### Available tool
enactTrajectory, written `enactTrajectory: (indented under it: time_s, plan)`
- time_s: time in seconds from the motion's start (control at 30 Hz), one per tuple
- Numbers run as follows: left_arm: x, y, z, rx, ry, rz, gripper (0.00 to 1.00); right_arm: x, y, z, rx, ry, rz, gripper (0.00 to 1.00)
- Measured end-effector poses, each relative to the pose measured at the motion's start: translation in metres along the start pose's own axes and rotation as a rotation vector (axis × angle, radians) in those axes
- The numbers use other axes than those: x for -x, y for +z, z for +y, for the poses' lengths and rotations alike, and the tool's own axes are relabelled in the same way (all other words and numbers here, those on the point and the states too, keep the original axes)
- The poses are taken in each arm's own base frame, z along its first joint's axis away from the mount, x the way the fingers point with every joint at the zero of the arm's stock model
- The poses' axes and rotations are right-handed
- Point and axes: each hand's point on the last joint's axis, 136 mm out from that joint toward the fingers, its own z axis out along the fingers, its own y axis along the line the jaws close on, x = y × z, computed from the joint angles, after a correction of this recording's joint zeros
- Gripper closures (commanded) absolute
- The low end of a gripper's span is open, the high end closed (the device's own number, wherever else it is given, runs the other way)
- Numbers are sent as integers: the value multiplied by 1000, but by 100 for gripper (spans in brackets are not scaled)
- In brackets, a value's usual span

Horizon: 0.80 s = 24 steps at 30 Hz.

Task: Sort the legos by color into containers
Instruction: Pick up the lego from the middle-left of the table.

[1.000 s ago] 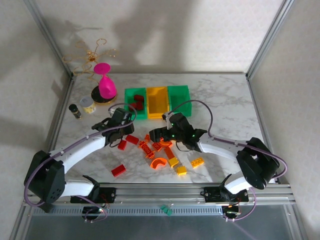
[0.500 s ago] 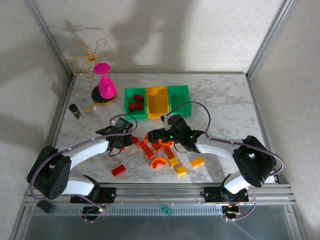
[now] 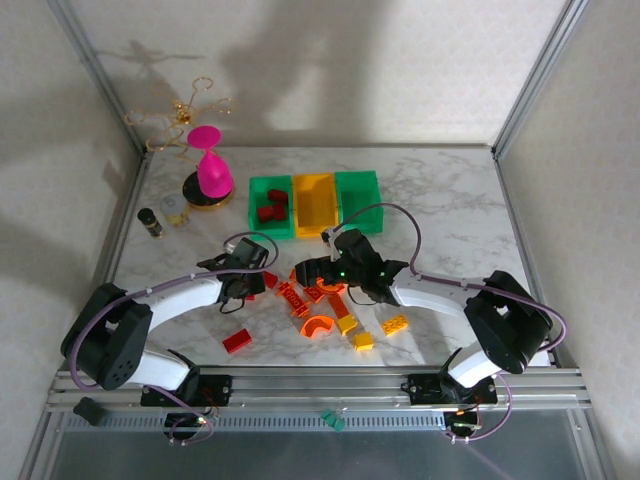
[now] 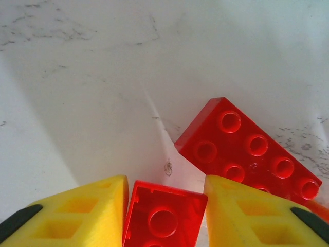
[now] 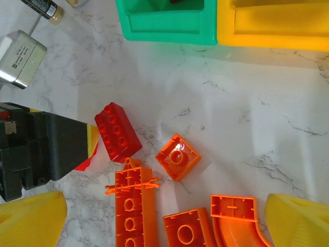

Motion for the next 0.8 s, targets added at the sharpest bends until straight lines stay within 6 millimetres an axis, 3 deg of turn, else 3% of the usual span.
enactTrajectory:
  time_s: [0.3,0.53,0.67,0.8]
  plan:
    - [-1,-3,3,10,0,0,66,0,0,0,-4,0,0,1]
    - [11,-21,7,12,-17,-54,65,7,-3,2,-4,-2,-14,1]
    - [35,-36,-5,-6,-31,-109,65,23,-11,5,5,4,-51,2]
    - [83,-55,-36,-55,-59,-202,65,46,-17,-8,-18,34,-102,1]
